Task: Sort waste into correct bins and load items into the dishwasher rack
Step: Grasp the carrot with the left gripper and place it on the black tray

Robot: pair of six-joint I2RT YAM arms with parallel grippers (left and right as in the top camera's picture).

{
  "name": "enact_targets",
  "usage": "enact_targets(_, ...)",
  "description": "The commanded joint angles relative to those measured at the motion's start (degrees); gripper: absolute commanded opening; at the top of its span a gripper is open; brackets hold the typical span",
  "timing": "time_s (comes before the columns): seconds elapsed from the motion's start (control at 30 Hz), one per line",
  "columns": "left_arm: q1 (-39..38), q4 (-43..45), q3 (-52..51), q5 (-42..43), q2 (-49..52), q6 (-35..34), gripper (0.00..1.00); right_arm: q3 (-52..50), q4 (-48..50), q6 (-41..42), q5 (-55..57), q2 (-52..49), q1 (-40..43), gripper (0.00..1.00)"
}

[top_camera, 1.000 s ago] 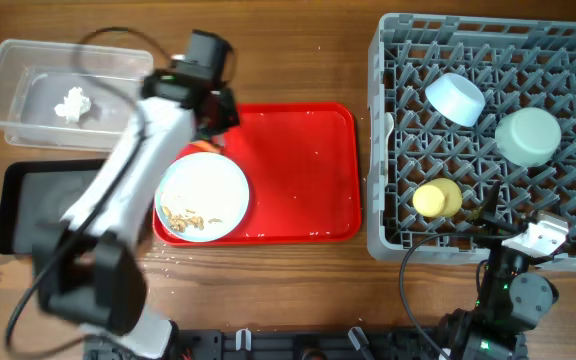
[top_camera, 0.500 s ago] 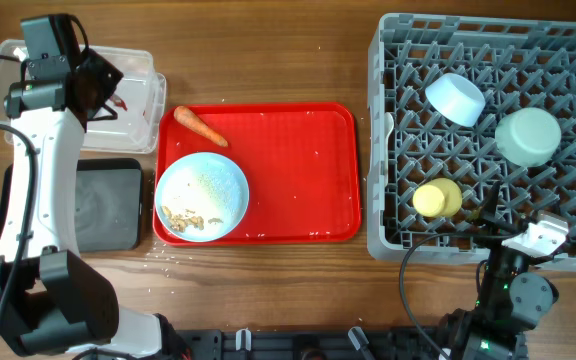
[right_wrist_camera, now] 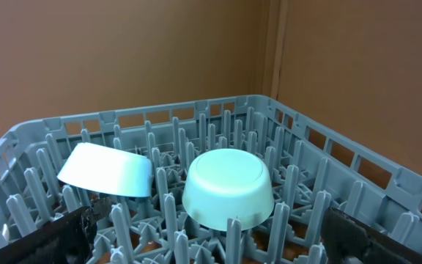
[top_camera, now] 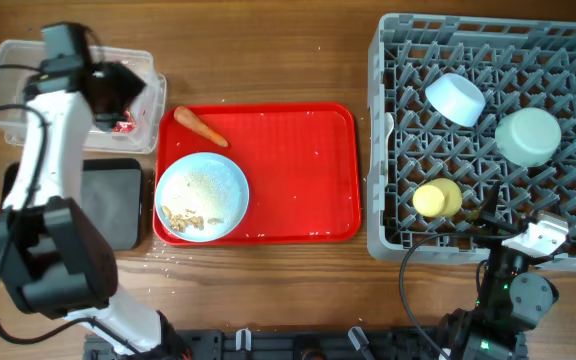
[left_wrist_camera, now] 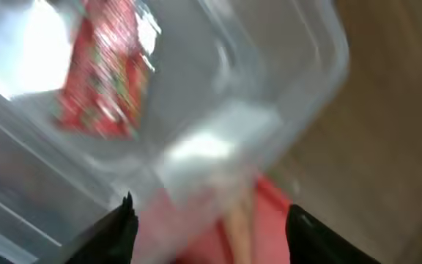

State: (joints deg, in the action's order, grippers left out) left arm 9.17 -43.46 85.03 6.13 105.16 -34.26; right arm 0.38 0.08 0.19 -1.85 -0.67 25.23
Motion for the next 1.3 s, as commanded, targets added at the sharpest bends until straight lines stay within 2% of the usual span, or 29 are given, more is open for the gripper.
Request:
enact_targets(0.0,-10.58,-2.23,-0.07,-8.11,-0.70,2.49,0.67,-0.11,0.26,0.90,0.57,0.46,0.24,1.00)
enact_targets(0.07,-15.26,-0.68,-0.48,-15.32,1.40,0.72,0.69,-0.11,0.26,0.90,0.55,0.46,0.24,1.00)
enact_targets(0.23,-16.09,-2.56,-0.76,-11.52,11.98,-13.51,0.53,-0.11,0.26,0.90,0.55,0.46,0.24,1.00)
enact_targets(0.37,-16.09,-1.36,-0.76,-11.52,16.50,-17.70,0.52,-0.11,0.26,0.92,0.55,0.46,0.24,1.00)
enact_targets(0.43,-16.09,0.74,-0.76,-11.61,18.73,-17.62,0.46,-0.11,0.26,0.87,0.57,0.46,0.24,1.00)
enact_targets(0.47,-16.04,2.58,-0.76,-11.56,19.93,-17.38,0.33,-0.11,0.26,0.90,0.57,0.46,0.24,1.00)
enact_targets(0.5,-16.04,3.39,-0.76,-11.06,20.22,-17.42,0.09,-0.11,0.26,0.90,0.57,0.46,0.24,1.00)
enact_targets(0.53,-16.04,4.39,-0.35,-9.07,19.41,-17.40,0.06,-0.11,0.26,0.90,0.55,0.46,0.24,1.00)
enact_targets(0.6,-16.02,4.94,1.27,-6.69,16.76,-17.18,0.06,-0.11,0.26,0.90,0.57,0.46,0.24,1.00)
enact_targets(0.73,-16.04,4.09,4.68,-3.39,7.61,-12.39,0.04,-0.11,0.26,0.92,0.57,0.46,0.24,1.00)
enact_targets(0.83,-15.72,-7.39,4.66,-7.48,-0.63,-9.77,0.04,-0.11,0.26,0.90,0.55,0.46,0.24,1.00)
enact_targets(0.87,-15.21,-14.64,4.66,-12.59,-2.58,-9.86,0.04,-0.11,0.26,0.90,0.57,0.46,0.24,1.00)
enact_targets(0.93,-13.92,-22.43,4.59,-19.12,-3.19,-9.86,0.04,-0.09,0.26,0.90,0.57,0.46,0.24,1.00)
enact_targets(0.97,-12.70,-26.05,3.98,-22.53,-3.17,-10.36,0.04,-0.11,0.26,0.90,0.57,0.46,0.24,1.00)
enact_targets(1.0,-10.97,-27.76,1.81,-24.59,-3.17,-13.68,0.04,-0.09,0.26,0.90,0.57,0.46,0.24,1.00)
enact_targets(1.1,-2.99,-25.70,-7.02,-24.63,-3.17,-18.97,0.04,-0.11,0.26,0.90,0.57,0.46,0.24,1.00)
enact_targets(1.23,7.13,-17.33,-13.35,-23.52,-3.15,-19.28,0.05,-0.11,0.26,0.92,0.55,0.46,0.24,1.00)
enact_targets(1.27,8.61,-15.28,-13.84,-21.62,-3.15,-18.27,0.21,-0.11,0.26,0.90,0.57,0.46,0.24,1.00)
